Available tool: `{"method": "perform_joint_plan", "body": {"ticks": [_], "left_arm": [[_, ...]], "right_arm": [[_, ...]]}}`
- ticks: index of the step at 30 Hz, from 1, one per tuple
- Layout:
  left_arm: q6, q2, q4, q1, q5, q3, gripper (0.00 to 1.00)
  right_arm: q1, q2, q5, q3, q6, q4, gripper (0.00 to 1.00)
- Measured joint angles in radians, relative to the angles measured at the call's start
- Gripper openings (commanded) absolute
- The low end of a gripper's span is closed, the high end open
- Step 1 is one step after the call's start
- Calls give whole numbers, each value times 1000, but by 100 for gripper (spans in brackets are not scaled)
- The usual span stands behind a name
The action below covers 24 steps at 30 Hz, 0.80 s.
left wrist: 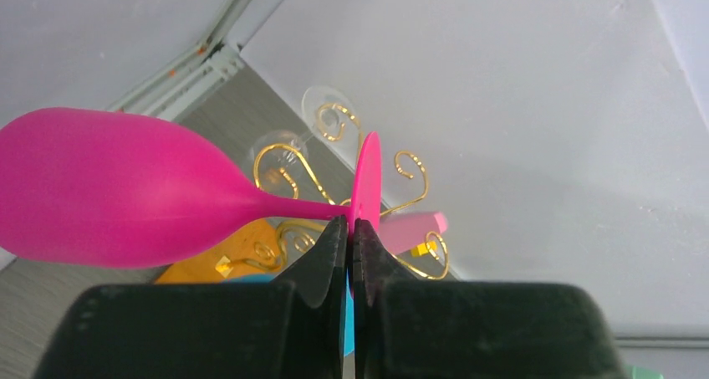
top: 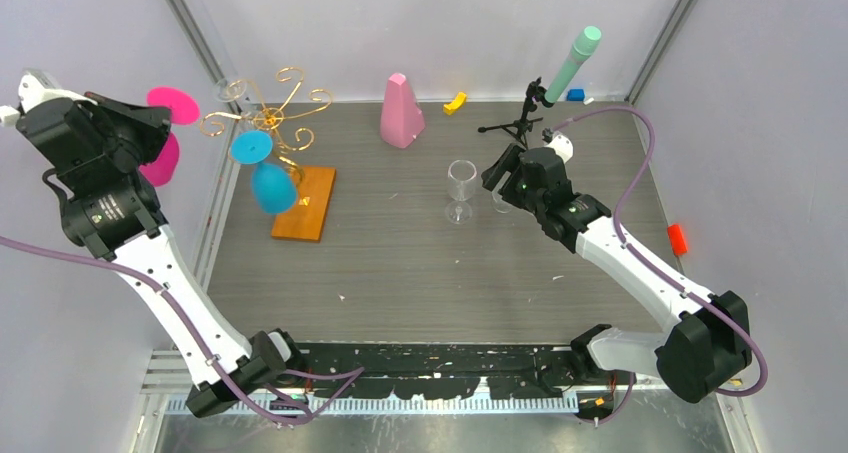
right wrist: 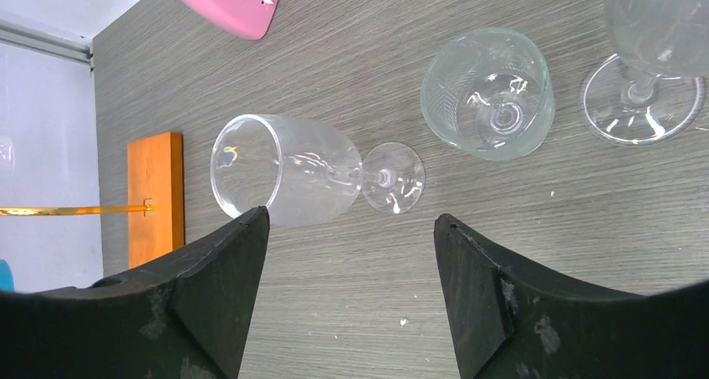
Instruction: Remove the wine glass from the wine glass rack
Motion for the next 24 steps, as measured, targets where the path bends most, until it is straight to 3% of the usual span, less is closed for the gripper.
{"method": "perform_joint_plan", "body": {"ticks": [9,17,20,24], "left_arm": [[34,53,-26,0,72,217,0],[-54,110,70,-13,281,303,0],[-121,109,166,-80,329,253,0],[-185,123,259,-283,365,201,0]], "right_arm": [[0,0,-10,11,3,-1,78],[0,-2,-41,34,2,14,87],[0,-10,-80,31,6,52,88],[0,-27,-153,22,31,148,89]]}}
